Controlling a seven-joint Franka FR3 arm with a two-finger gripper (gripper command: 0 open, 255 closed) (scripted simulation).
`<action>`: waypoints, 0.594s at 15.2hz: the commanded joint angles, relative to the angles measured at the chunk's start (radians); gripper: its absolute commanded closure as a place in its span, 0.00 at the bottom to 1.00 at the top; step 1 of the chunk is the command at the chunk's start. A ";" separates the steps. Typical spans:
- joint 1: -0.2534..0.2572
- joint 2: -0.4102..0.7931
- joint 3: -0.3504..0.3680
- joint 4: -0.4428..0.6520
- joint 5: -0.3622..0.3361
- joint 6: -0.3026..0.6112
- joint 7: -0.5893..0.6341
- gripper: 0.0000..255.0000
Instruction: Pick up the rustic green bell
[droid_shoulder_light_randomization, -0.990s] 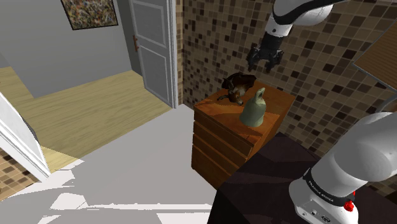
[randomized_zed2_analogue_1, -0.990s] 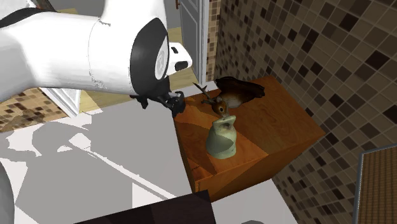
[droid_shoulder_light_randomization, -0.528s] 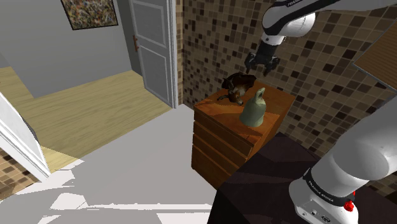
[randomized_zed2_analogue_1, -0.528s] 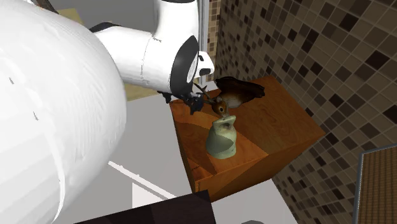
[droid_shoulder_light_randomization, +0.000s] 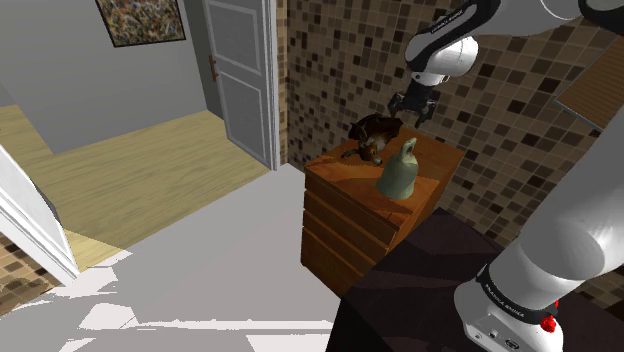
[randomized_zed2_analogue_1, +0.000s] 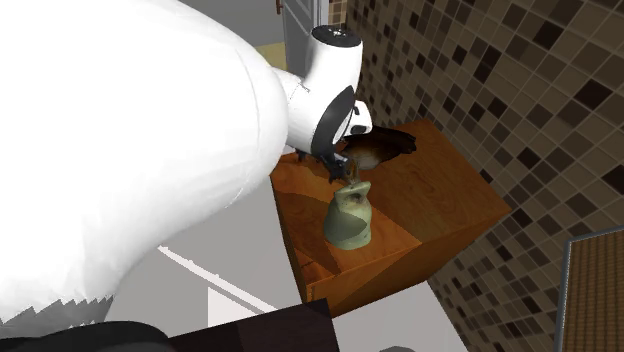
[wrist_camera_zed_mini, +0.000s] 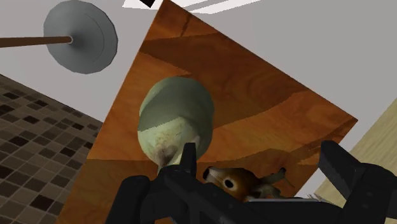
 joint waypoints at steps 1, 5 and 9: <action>-0.024 0.071 -0.014 0.045 0.041 0.018 -0.015 0.00; -0.074 0.200 -0.025 0.130 0.119 0.045 -0.027 0.00; -0.134 0.326 -0.026 0.224 0.192 0.061 -0.031 0.00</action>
